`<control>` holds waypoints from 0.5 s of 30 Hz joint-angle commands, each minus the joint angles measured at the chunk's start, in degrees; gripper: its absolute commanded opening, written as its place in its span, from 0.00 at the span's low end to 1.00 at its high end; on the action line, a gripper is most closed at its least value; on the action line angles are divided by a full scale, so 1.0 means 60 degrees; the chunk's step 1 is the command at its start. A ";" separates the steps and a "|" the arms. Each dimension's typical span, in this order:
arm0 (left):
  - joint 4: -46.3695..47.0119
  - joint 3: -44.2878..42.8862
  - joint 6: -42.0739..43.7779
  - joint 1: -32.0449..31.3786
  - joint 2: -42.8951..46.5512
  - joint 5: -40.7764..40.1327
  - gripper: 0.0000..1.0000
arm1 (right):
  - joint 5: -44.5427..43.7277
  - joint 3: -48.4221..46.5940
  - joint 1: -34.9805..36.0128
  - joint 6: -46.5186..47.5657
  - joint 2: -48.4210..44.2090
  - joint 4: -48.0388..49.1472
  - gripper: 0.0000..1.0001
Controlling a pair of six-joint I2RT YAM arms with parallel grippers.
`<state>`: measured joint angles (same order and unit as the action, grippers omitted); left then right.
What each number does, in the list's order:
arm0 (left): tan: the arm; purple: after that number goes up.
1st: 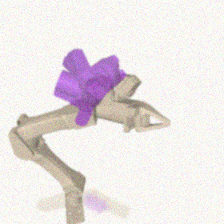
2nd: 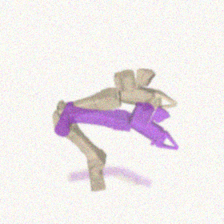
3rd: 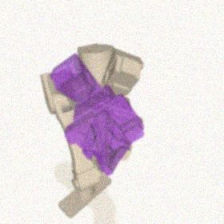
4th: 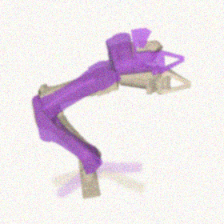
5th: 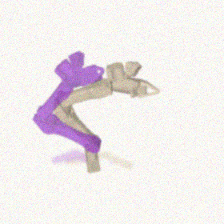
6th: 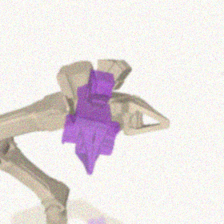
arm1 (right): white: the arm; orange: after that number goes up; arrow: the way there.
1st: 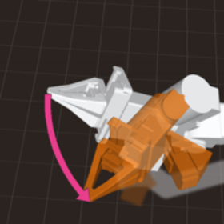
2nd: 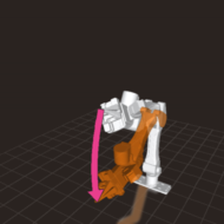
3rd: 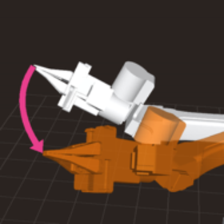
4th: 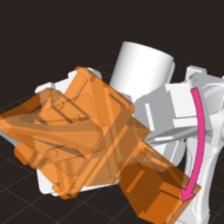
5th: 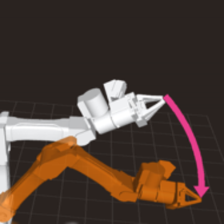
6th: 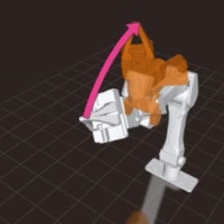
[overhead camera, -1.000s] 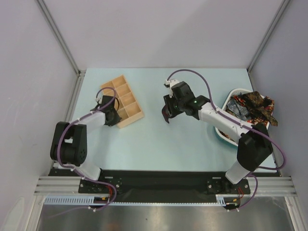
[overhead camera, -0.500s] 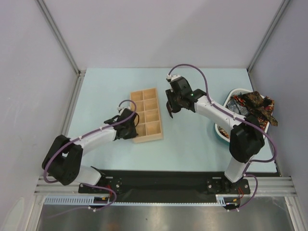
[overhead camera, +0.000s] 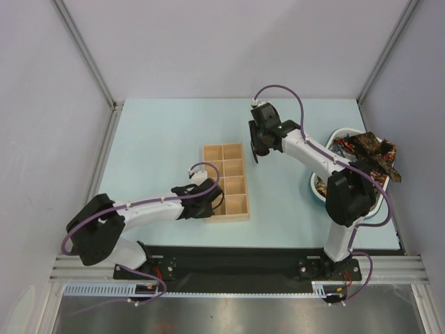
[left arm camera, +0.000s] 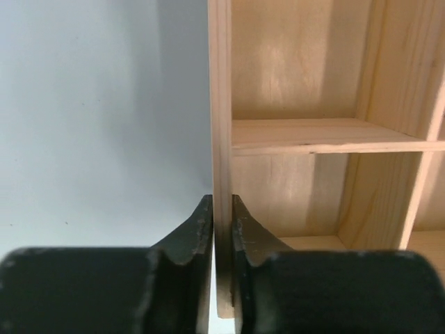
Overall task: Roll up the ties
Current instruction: Place the rolled tie into the container
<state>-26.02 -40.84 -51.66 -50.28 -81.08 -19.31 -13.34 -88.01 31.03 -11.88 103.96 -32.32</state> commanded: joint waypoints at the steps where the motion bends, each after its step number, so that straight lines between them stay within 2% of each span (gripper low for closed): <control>1: 0.0163 -0.0590 -0.0765 -0.0423 -0.0285 -0.0517 0.19 | -0.0237 -0.0654 0.0132 -0.0246 0.0265 0.0083 0.15; 4: 0.0030 -0.0898 -0.0765 -0.0614 -0.0418 -0.0488 0.27 | -0.0295 -0.0815 0.0234 -0.0261 0.0470 0.0287 0.15; 6: 0.0016 -0.0928 -0.0721 -0.0658 -0.0345 -0.0385 0.36 | -0.0369 -0.0830 0.0278 -0.0276 0.0529 0.0463 0.14; 7: -0.0014 -0.0957 -0.0736 -0.0658 -0.0301 -0.0327 0.44 | -0.0369 -0.0816 0.0322 -0.0276 0.0587 0.0638 0.14; 8: -0.0043 -0.0943 -0.0721 -0.0658 -0.0213 -0.0297 0.57 | -0.0398 -0.0845 0.0337 -0.0290 0.0617 0.0698 0.14; 10: -0.0116 -0.0957 -0.0634 -0.0658 0.0049 -0.0283 0.65 | -0.0558 -0.0860 0.0482 -0.0247 0.0690 0.0931 0.14; 11: -0.0189 -0.0943 -0.0619 -0.0658 0.0167 -0.0283 0.72 | -0.0632 -0.0889 0.0527 -0.0218 0.0719 0.1020 0.14; 15: -0.0468 -0.1001 -0.0370 -0.0629 0.0972 -0.0341 0.77 | -0.0779 -0.1429 0.0688 -0.0086 0.1056 0.1022 0.14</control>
<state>-27.62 -44.77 -54.87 -53.89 -80.44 -20.38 -16.01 -91.66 34.22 -12.62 109.10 -29.32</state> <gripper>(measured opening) 0.762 0.441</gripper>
